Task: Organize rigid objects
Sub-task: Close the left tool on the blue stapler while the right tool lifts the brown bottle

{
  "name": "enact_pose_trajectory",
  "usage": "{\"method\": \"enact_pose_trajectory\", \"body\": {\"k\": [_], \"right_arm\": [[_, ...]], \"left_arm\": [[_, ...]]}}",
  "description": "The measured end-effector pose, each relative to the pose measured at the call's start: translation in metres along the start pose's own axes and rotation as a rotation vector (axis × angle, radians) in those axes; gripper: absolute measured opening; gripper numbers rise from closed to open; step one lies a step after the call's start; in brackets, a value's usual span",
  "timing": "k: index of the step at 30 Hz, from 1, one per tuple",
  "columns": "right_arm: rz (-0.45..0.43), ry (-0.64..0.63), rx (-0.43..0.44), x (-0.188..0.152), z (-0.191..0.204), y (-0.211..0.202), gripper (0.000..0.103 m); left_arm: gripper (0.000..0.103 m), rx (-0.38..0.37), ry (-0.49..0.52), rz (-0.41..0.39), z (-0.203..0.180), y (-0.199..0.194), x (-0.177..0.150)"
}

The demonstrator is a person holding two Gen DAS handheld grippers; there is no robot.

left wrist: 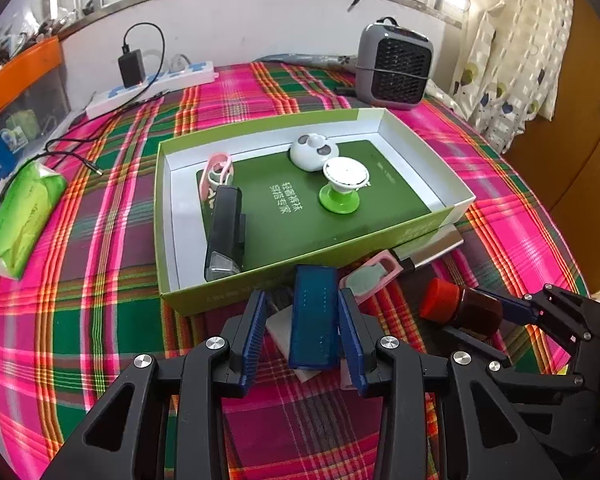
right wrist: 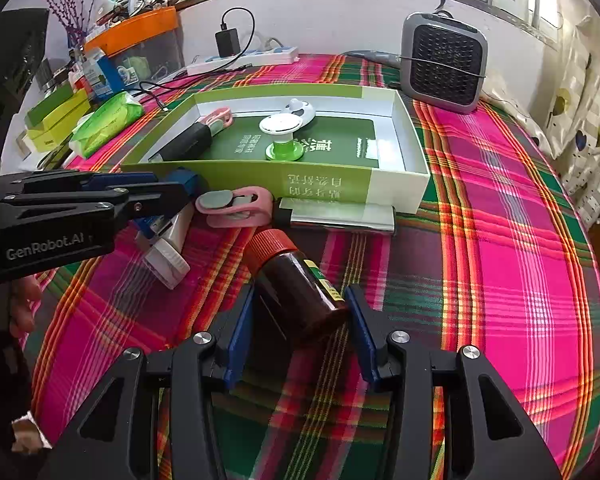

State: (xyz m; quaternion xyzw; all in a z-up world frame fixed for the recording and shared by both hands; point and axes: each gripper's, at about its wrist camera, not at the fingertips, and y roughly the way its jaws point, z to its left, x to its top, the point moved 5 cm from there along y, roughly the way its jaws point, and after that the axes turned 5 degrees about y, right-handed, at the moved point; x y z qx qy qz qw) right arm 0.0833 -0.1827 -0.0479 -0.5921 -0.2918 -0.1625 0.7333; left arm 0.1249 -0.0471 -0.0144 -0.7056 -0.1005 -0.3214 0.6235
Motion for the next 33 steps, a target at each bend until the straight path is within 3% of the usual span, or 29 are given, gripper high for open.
{"method": "enact_pose_trajectory", "body": {"k": [9,15,33], "right_arm": [[-0.002,0.006,0.011,0.001,-0.001,0.001,0.046],[-0.003,0.005,0.012,0.001,-0.001,0.0,0.046],[-0.006,0.014,0.01,0.001,-0.001,-0.001,0.046]], "left_arm": [[0.034,0.009,0.009,0.004,-0.002,0.005,0.001],[0.021,0.021,0.013,-0.004,-0.001,0.003,0.001],[0.021,0.022,0.007,-0.024,-0.001,-0.006,-0.002]]}}
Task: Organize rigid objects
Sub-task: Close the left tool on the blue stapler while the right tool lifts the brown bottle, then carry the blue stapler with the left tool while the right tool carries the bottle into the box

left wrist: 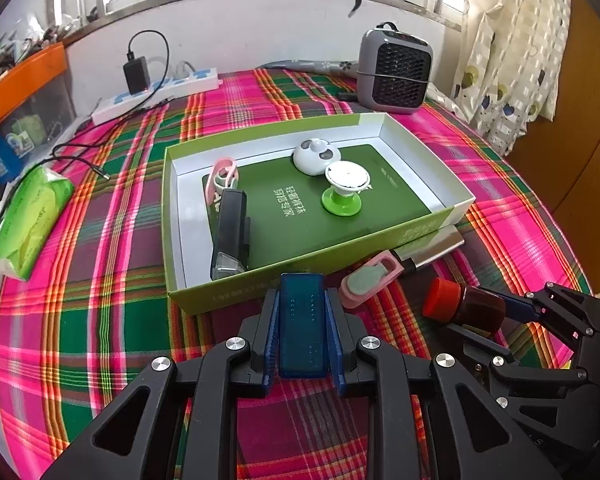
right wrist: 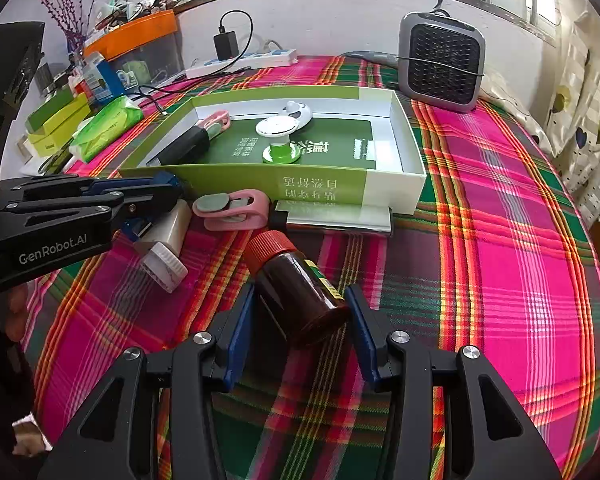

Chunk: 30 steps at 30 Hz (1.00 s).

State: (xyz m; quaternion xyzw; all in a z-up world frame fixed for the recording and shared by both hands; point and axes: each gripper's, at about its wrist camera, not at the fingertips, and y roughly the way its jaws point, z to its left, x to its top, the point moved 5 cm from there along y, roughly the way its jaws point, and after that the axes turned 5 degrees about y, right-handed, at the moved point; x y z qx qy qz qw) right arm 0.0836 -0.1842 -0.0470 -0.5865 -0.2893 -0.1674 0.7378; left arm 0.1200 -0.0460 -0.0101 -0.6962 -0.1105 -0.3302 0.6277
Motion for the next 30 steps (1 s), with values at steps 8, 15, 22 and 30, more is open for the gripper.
{"method": "enact_pose_trajectory", "body": {"k": [8,15,22,30], "right_arm": [[-0.009,0.01,-0.005,0.0,-0.001,-0.003,0.046],[-0.018,0.011,-0.005,0.002,0.0,-0.007,0.046],[-0.036,0.009,-0.008,0.006,0.0,-0.013,0.046],[-0.064,0.013,-0.006,0.012,0.0,-0.023,0.046]], "left_arm": [[0.021,0.004,0.006,-0.023,-0.001,-0.009,0.001],[0.021,0.005,0.009,-0.042,-0.001,-0.018,0.002],[0.021,0.002,0.007,-0.059,-0.001,-0.025,0.004],[0.021,-0.003,-0.001,-0.084,0.001,-0.034,0.007]]}}
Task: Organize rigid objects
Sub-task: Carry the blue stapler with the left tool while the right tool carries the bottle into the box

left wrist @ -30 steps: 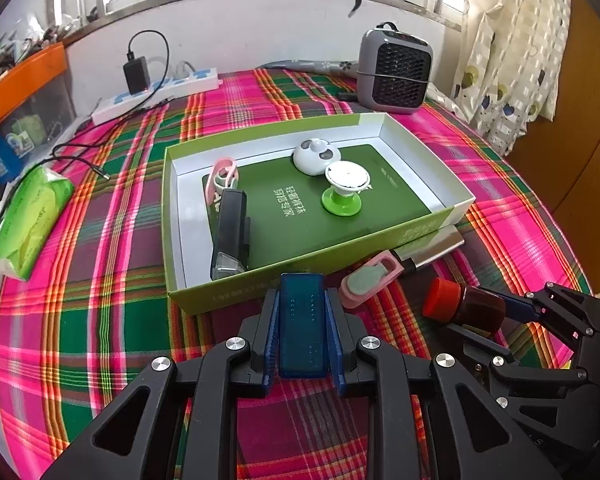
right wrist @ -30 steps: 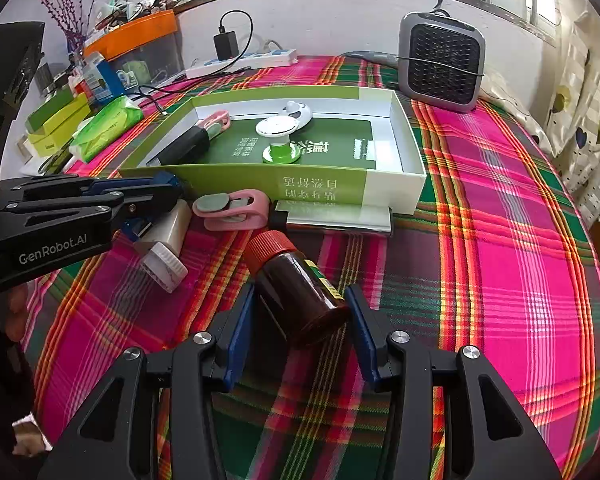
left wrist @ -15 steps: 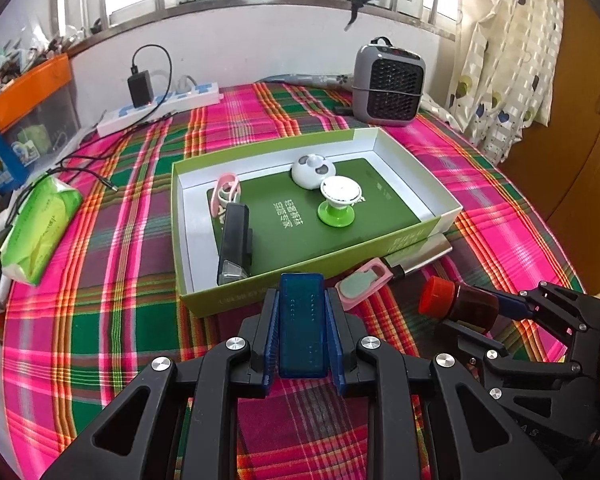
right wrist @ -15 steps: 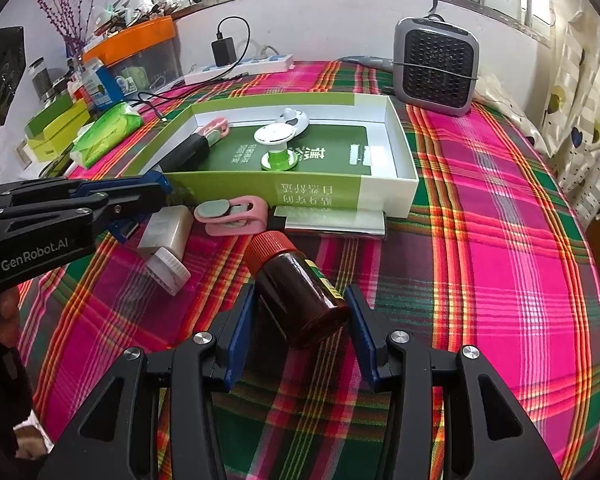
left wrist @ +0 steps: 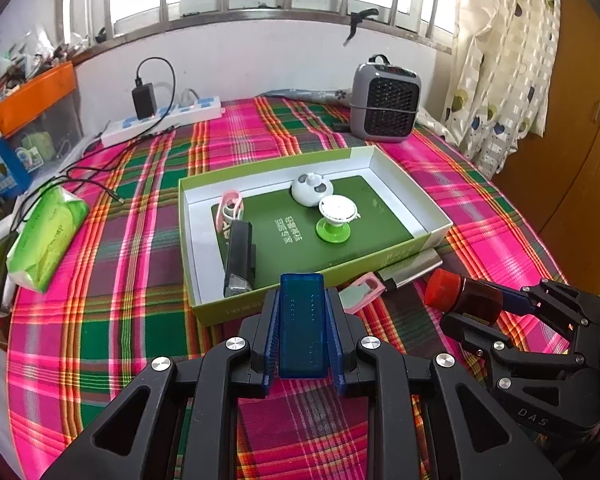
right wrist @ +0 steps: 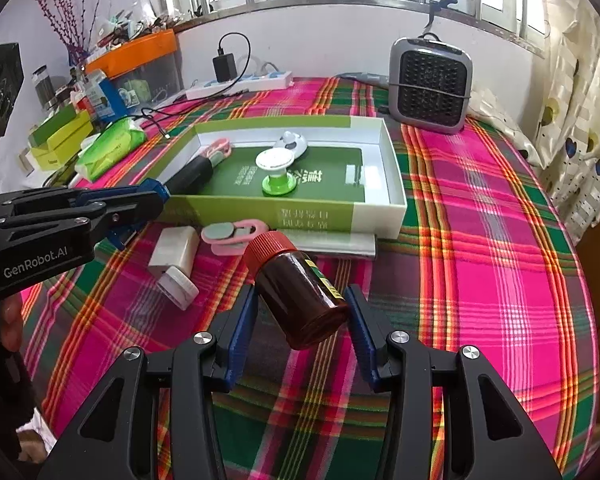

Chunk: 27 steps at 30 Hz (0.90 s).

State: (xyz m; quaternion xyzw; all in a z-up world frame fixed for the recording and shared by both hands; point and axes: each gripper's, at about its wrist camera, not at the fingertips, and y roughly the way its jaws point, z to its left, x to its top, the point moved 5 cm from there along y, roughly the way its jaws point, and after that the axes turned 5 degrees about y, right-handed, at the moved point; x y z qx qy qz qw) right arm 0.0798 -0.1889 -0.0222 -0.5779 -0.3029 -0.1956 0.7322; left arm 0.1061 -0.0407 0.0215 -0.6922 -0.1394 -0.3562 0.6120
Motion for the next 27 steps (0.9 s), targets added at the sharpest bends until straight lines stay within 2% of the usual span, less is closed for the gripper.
{"method": "enact_pose_trajectory", "body": {"k": [16,27], "right_arm": [[-0.055,0.002,0.001,0.025,-0.003,-0.009,0.046],[-0.071,-0.003,-0.007,0.052,-0.009,0.0,0.046]], "left_arm": [[0.021,-0.004,-0.004,-0.041,0.008,-0.006,0.023],[0.021,-0.02,-0.02,-0.042,0.016,0.01,0.041]]}}
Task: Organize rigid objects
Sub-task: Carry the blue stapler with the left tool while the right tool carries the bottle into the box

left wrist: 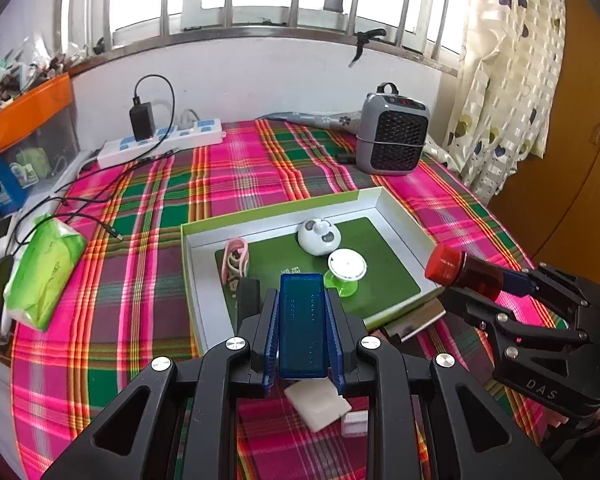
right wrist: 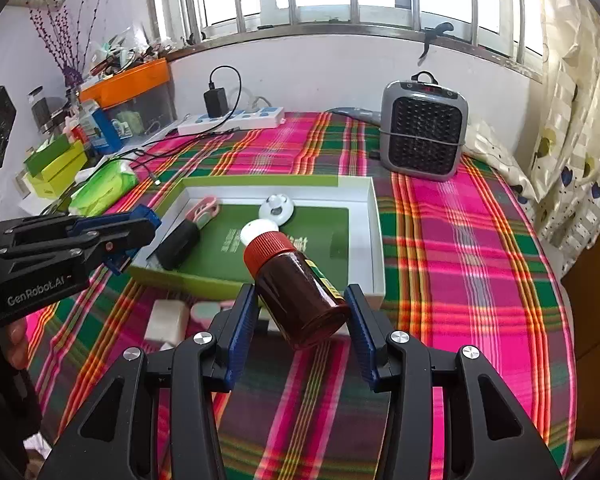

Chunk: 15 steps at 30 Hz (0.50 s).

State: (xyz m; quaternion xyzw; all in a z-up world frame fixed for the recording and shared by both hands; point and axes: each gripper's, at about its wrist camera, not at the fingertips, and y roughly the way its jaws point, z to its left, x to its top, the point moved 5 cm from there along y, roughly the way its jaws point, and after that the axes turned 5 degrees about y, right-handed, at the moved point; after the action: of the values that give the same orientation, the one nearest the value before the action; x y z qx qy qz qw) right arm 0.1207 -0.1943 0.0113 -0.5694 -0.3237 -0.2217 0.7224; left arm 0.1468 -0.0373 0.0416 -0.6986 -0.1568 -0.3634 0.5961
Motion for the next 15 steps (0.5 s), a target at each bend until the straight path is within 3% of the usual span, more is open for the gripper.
{"method": "enact_pose_trajectory", "body": {"k": [15], "right_arm": [[0.014,-0.002,-0.005,0.035,-0.011,0.036,0.046]], "left_arm": [[0.021,0.005,-0.005,0.017,0.01,0.033,0.022]]}}
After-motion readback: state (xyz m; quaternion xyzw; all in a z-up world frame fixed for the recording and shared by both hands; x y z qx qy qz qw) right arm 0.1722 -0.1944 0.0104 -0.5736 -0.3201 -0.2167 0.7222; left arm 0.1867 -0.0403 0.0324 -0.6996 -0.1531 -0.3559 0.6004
